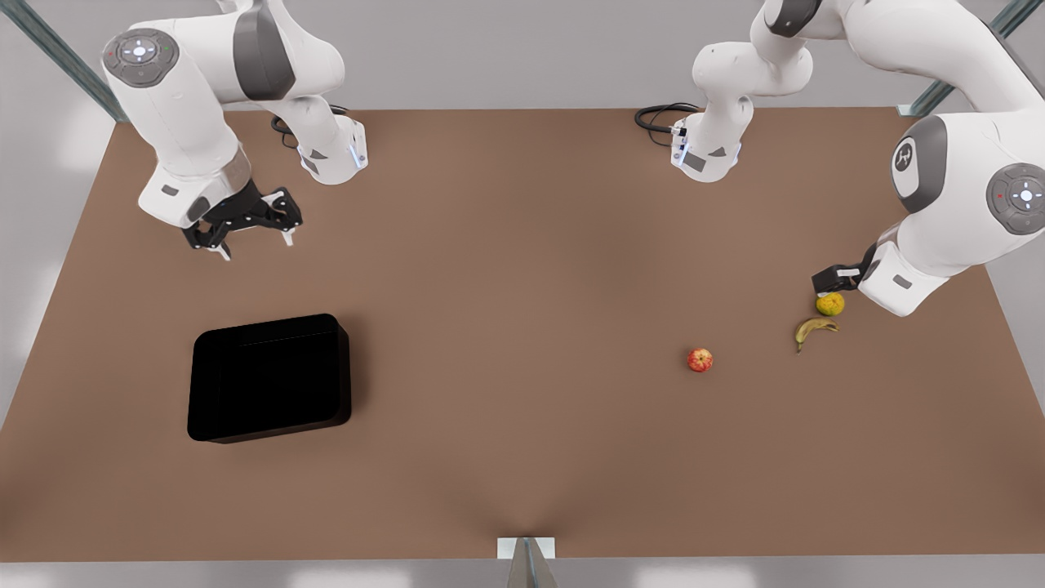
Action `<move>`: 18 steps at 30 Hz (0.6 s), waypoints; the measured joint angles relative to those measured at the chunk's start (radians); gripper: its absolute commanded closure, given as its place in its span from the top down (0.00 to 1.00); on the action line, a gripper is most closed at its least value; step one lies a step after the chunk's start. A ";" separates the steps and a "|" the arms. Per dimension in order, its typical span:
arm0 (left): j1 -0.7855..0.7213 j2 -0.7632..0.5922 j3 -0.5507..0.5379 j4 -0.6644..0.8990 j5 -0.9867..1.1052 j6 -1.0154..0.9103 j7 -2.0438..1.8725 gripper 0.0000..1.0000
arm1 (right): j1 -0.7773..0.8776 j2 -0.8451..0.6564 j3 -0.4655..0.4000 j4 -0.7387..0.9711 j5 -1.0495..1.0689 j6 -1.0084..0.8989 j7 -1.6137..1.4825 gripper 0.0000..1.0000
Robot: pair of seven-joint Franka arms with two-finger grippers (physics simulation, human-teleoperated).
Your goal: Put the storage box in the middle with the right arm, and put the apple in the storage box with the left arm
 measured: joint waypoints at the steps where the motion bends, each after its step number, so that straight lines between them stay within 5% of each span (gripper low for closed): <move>1: 0.002 0.003 0.004 0.000 0.000 0.000 0.024 1.00 | 0.013 0.000 0.000 0.000 0.000 0.000 0.001 1.00; 5: -0.016 0.032 -0.013 -0.002 0.002 0.010 0.007 1.00 | 0.019 0.122 -0.001 -0.004 0.000 0.090 0.070 1.00; 14: -0.225 0.387 -0.013 0.225 0.015 0.148 -0.212 1.00 | 0.081 0.377 -0.015 -0.053 -0.008 0.336 0.217 1.00; 18: -0.234 0.374 -0.019 0.194 0.017 0.152 -0.230 1.00 | 0.030 0.377 -0.019 -0.060 -0.012 0.334 0.223 1.00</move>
